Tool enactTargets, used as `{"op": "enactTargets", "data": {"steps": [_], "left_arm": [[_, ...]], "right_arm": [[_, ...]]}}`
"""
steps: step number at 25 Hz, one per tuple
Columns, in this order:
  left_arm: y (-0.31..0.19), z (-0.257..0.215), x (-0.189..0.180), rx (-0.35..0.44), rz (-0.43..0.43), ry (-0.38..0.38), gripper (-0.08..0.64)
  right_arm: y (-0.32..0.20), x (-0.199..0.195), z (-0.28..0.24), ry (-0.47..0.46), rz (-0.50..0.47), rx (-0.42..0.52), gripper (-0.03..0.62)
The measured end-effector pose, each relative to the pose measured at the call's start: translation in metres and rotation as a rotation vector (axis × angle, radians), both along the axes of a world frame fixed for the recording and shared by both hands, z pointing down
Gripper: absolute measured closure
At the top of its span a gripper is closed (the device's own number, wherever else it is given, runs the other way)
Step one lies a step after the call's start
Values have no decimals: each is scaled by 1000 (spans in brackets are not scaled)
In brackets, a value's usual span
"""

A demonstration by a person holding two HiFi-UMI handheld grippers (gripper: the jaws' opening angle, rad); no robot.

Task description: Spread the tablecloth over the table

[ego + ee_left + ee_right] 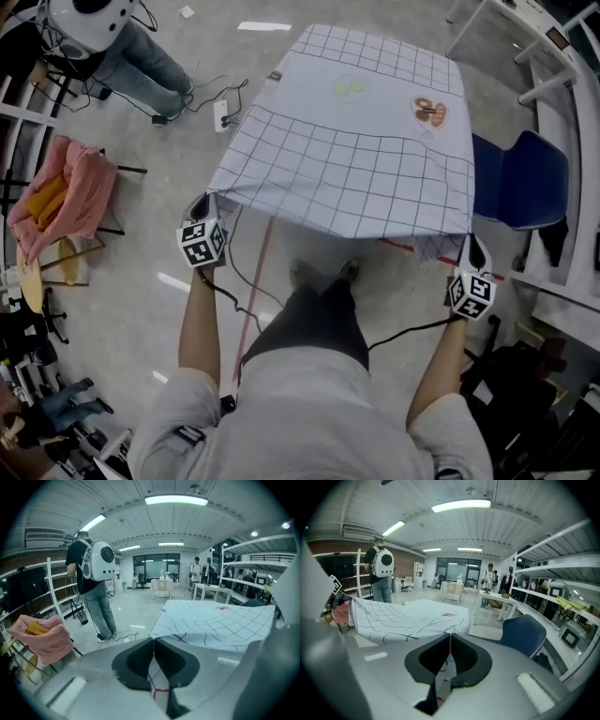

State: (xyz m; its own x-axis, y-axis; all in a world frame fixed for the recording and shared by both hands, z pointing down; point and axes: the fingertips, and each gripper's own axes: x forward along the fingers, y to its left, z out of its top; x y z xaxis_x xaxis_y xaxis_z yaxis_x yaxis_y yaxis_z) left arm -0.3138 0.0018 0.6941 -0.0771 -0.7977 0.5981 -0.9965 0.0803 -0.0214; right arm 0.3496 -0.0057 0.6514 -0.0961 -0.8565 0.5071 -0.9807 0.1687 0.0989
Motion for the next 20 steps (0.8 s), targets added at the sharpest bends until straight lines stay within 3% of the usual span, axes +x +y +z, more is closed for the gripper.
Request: {"op": "enactTargets", "data": {"steps": [6,10,14,16,20], "left_arm": [[15,51,5,-150,41,-9,446],[24,64,11,-174,36,-11,445],[7,44,39,-90,49,-4,455],[-10,24,63,-17,70,-8,540],[-38,-17,132,88,176,16,540]], "right_arm": [[9,-19,48,-57,72,-89,557],[2,-39,45,-69,32,-73,546],[-16,-67,20,-65,-16,6,584],[-28,-90,4,-67,-48,54,586],[-45,-135,-35,-82,-91,148,586]]}}
